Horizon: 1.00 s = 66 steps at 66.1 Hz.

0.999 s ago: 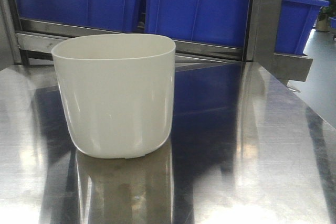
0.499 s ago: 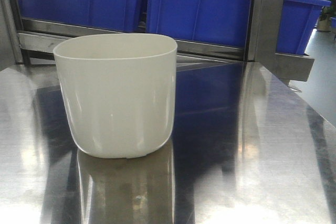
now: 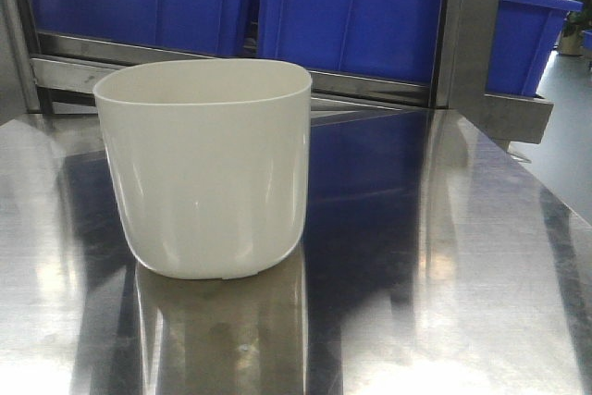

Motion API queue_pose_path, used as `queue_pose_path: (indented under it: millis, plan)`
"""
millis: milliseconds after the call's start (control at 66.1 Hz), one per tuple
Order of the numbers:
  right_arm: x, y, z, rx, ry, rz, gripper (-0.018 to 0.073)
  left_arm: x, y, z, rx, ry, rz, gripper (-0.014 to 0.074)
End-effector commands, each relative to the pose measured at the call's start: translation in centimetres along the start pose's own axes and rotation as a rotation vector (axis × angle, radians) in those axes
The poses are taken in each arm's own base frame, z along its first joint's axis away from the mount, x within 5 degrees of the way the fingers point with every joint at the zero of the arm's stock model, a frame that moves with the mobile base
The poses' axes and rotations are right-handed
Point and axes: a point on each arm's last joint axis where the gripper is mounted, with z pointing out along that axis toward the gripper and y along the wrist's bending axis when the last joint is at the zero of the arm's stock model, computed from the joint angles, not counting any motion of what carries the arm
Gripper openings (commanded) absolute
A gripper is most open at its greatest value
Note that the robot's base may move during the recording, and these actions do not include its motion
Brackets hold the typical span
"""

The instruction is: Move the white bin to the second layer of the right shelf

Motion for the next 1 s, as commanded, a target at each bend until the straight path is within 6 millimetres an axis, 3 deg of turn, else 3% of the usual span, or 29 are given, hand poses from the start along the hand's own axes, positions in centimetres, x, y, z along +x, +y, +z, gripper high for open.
queue_pose_path:
  millis: [0, 151, 318, 348, 424, 545, 802, 983]
  plan:
    - [-3.4, 0.5, 1.9, -0.009, -0.012, -0.010, 0.0057, 0.0, 0.0, 0.0, 0.008, -0.078, -0.014, 0.0085]
    - [-4.9, 0.7, 5.7, 0.030, 0.172, -0.047, 0.0057, 0.0, 0.0, 0.0, 0.008, -0.078, -0.014, 0.0085]
    - [-3.4, 1.1, 9.6, 0.076, 0.565, -0.033, 0.0097, 0.0, 0.0, 0.0, 0.008, -0.078, -0.014, 0.0085]
    - [-3.1, 1.4, 10.2, 0.070, 0.618, -0.051, 0.0139, 0.0, 0.0, 0.0, 0.008, -0.078, -0.014, 0.0085]
    - [-2.3, 2.2, 11.8, 0.043, 0.731, -0.115, 0.0351, 0.0, 0.0, 0.0, 0.008, -0.078, -0.014, 0.0085]
    - [-1.4, 4.2, 13.8, -0.016, 0.783, -0.150, 0.0629, 0.0, 0.0, 0.0, 0.008, -0.078, -0.014, 0.0085]
    - [-0.9, 10.2, 15.9, -0.214, 0.839, -0.113, 0.0591, 0.0, 0.0, 0.0, 0.008, -0.078, -0.014, 0.0085]
    - [-2.3, 14.9, 16.8, -0.346, 0.818, -0.112, 0.0591, 0.0, 0.0, 0.0, 0.008, -0.078, -0.014, 0.0085]
